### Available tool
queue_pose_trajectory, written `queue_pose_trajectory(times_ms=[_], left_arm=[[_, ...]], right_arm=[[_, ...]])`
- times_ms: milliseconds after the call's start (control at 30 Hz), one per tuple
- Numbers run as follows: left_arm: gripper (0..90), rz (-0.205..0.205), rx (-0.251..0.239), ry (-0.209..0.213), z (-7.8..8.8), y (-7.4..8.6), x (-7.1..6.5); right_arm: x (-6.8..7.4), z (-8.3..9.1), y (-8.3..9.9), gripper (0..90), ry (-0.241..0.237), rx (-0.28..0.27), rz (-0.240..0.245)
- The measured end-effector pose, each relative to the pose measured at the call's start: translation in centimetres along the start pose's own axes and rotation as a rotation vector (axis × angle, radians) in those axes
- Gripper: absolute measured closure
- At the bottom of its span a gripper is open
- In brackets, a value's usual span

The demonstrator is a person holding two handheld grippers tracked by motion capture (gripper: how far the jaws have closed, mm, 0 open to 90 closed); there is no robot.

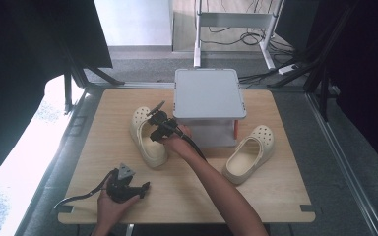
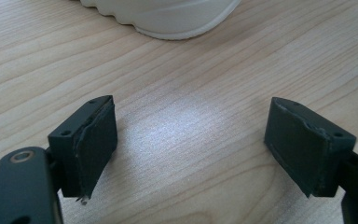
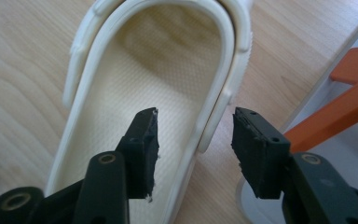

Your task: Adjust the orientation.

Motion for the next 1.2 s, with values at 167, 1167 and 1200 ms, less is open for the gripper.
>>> queue_pose_trajectory(times_ms=[167, 1167, 1200], left_arm=[[17.5, -0.001, 0.0, 0.001, 0.0, 0.0, 0.0], [17.5, 0.002, -0.001, 0.005, 0.0, 0.0, 0.0], [17.5, 0.002, -0.001, 0.005, 0.0, 0.0, 0.0]], right_arm=[[-0.2, -0.5, -0.1, 55.1, 0.008, -0.002, -0.005], [-1.2, -3.0, -1.5, 72.0, 0.016, 0.046, -0.027], [-1.2, -3.0, -1.5, 72.5, 0.016, 0.047, -0.028]])
Point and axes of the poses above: each handheld gripper's, and its own axes: z roughly backward along the jaws, y roughly out of its underside, x roughly to its left, the point moved 10 cm from there along -z, roughly forward along the jaws, and after that the axes turned 3 degrees about -x, right-handed, at the moved point
